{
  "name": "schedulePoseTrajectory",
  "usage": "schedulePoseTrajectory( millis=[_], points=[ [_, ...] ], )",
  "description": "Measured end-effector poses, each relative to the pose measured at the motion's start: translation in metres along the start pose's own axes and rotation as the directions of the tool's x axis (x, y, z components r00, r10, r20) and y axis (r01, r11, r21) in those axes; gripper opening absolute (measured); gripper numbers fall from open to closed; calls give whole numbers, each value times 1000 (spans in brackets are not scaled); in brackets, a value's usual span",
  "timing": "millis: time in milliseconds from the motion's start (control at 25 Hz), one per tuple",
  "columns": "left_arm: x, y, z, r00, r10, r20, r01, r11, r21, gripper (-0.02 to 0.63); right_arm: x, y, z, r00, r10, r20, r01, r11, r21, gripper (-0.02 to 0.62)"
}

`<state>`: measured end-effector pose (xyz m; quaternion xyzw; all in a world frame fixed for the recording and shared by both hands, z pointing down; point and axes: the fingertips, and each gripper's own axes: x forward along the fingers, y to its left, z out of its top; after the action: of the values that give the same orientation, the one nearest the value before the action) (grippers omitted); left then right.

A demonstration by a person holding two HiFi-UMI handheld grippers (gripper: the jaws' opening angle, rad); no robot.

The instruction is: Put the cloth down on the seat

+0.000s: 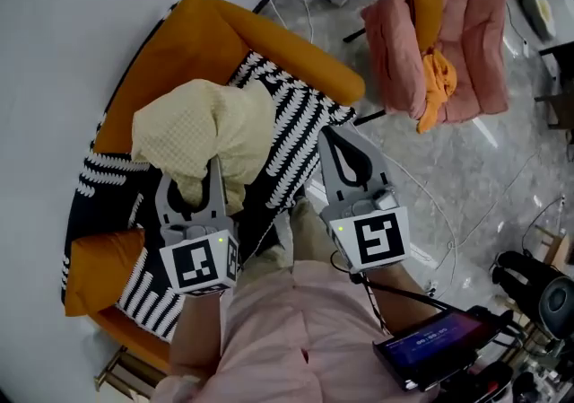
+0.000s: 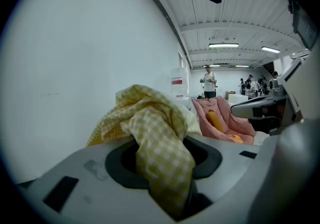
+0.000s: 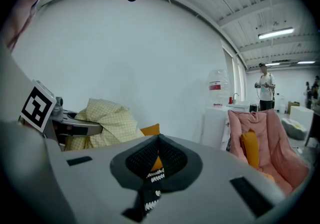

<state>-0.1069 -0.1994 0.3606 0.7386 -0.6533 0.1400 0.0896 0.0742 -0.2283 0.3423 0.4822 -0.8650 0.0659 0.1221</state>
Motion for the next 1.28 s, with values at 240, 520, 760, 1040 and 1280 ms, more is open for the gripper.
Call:
schedulePoseTrajectory(
  millis=[240,520,760,1040,1280],
  points=[
    [38,0,-22,998,0,-59,0,1000,-10,175,30,-19,-14,999,17,-41,-17,1000,20,2],
    [73,1,-60,995,-29,-96,30,1000,7,176,58,-17,-45,993,47,-110,-43,998,34,2],
    [90,3,-96,988,-67,-142,69,998,5,177,72,-8,-66,986,57,-156,-51,998,42,2],
    [112,3,-140,973,-110,-203,113,994,4,179,84,-1,-90,975,65,-211,-52,996,66,2],
    [117,13,-179,962,-112,-249,111,994,-18,181,86,16,-107,968,74,-241,-60,996,63,2]
  ],
)
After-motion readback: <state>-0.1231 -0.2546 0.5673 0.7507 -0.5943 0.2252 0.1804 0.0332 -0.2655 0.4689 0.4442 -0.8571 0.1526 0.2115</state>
